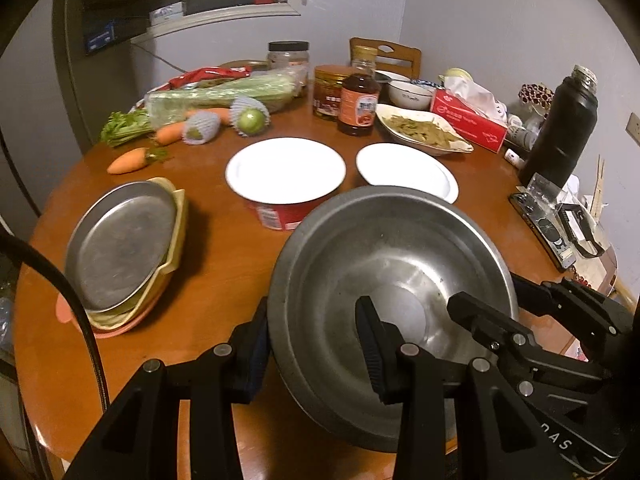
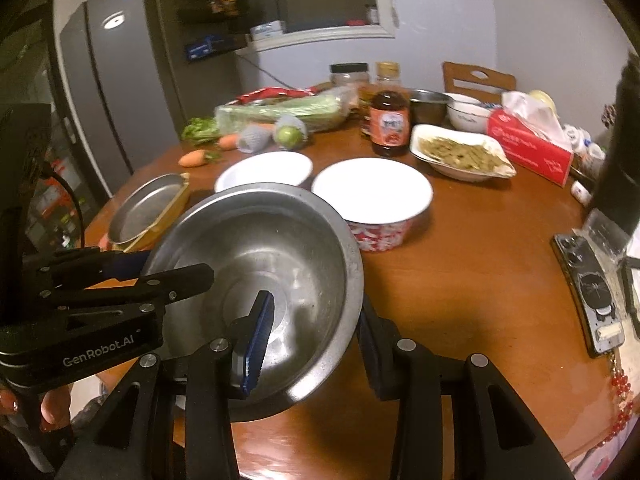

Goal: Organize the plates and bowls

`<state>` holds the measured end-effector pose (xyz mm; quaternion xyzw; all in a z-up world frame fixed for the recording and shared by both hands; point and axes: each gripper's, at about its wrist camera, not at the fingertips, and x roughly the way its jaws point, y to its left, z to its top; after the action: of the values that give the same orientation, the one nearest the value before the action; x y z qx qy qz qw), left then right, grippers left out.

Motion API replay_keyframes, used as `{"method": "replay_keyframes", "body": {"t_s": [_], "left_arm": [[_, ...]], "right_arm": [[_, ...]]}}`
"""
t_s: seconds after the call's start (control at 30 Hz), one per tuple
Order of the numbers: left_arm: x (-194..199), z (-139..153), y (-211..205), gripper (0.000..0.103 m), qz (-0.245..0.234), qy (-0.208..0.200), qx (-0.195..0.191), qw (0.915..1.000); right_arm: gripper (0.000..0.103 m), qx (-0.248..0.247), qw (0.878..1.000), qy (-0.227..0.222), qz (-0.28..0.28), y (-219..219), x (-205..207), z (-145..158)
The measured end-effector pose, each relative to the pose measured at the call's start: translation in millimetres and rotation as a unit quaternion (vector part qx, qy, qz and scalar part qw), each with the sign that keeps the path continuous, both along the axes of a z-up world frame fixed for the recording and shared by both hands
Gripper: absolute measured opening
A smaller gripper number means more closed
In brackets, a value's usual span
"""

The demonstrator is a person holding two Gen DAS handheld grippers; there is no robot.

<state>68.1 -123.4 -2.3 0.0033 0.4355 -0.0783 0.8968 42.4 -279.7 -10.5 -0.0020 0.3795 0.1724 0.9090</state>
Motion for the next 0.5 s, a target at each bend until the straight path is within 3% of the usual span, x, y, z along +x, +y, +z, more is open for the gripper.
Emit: {"method": "replay_keyframes", "body": {"t_s": [0.5], "left_arm": [[-8.4, -19.3, 12.9, 0.041, -0.002, 0.019, -0.006, 0.9998]], "right_arm": [[0.043, -0.011, 1.000, 0.009, 0.006, 19.4, -9.3, -10.1]]}}
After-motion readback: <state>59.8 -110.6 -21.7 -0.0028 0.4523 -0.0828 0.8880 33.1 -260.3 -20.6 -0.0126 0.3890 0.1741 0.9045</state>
